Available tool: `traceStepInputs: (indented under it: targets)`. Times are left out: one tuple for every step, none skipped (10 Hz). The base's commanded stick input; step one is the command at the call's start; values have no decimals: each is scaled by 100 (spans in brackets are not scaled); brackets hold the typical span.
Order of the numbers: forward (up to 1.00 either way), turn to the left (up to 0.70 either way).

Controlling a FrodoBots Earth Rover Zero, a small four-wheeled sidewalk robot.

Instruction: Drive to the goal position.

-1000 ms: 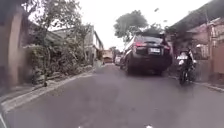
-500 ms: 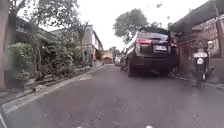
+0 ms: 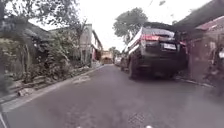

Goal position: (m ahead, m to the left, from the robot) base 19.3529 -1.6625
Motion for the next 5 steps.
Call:
traceStepInputs:
  targets:
    - [100,18]
    - [100,36]
    - [100,2]
    - [100,0]
    - [100,0]
